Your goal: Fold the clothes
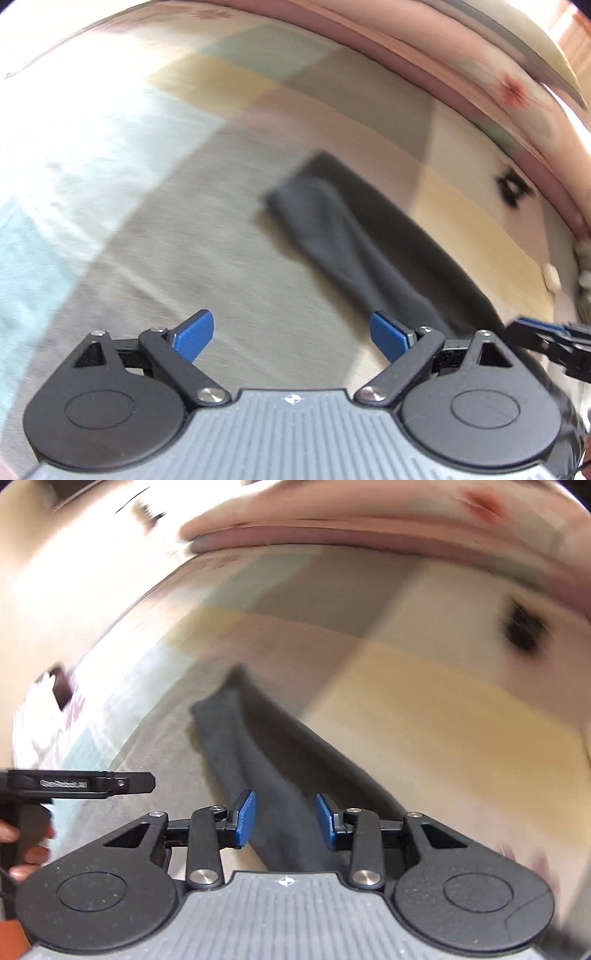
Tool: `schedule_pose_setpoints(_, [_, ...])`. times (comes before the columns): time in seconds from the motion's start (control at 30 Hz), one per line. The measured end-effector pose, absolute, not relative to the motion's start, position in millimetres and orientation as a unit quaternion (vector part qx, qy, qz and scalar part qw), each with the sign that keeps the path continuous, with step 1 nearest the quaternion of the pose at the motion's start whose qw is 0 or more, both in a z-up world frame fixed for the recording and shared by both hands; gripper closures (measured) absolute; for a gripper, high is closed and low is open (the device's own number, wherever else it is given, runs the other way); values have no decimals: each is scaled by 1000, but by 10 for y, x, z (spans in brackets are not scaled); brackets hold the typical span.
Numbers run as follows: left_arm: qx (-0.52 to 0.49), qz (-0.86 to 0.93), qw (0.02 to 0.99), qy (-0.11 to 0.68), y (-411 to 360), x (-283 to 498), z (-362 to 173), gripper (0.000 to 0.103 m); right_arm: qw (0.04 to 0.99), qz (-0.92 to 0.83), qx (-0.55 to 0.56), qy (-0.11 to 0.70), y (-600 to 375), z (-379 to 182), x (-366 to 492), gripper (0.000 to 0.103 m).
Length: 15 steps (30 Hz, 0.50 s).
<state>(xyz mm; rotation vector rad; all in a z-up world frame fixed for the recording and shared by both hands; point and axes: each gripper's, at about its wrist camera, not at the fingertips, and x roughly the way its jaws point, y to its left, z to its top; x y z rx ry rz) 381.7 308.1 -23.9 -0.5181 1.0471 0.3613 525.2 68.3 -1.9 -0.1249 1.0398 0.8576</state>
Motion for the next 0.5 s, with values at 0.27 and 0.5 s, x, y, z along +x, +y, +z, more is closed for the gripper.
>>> schedule_pose_setpoints(0.27, [-300, 181, 808, 474, 3799, 3650, -453, 11, 751, 428, -171, 473, 1505, -299, 5882, 61])
schedule_pose_setpoints(0.5, [-335, 171, 800, 467, 3826, 3748, -636, 11, 707, 440, -215, 511, 1461, -476, 6091, 101])
